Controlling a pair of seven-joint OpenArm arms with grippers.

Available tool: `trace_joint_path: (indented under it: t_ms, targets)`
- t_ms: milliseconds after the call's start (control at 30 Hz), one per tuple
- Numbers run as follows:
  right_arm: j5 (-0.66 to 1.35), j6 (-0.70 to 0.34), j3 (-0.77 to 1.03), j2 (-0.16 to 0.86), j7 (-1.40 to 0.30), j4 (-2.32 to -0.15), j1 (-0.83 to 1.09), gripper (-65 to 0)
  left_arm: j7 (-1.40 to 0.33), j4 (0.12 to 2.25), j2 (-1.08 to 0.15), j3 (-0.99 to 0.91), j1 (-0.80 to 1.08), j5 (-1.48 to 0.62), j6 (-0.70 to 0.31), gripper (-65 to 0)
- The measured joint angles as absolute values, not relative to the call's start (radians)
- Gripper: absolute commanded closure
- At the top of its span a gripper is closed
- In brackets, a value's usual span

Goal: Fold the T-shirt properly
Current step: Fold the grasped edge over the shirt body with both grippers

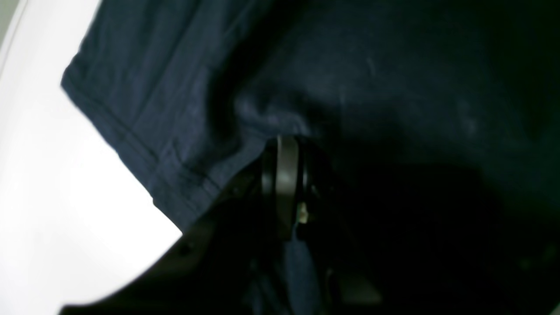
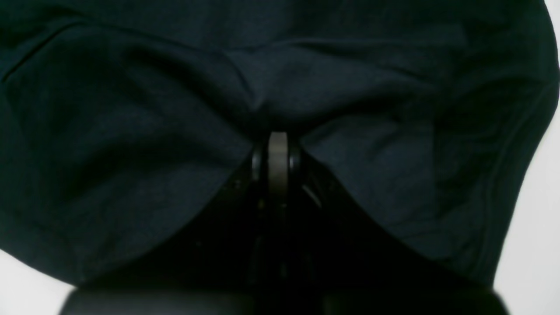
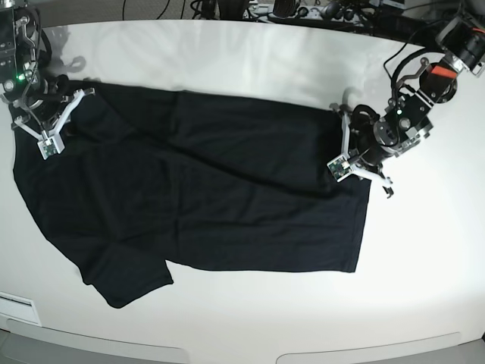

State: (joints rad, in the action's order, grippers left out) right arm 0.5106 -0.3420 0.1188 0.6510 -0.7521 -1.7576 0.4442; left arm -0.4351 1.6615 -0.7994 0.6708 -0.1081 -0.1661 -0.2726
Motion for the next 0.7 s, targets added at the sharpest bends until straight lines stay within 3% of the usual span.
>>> trace_joint_path:
  t_ms: [367, 700]
  targets:
    - [0.694, -0.461, 0.338, 0.651, -0.785, -1.765, 0.64, 0.0, -0.5, 1.86, -0.949, 0.669, 0.028, -0.187, -0.299, 0.0]
    - [0.696, -0.425, 0.359, 0.648, -0.816, -1.88, 0.791, 0.0, -0.572, 1.998, -1.064, 0.686, 0.112, -0.2, -0.243, 0.0]
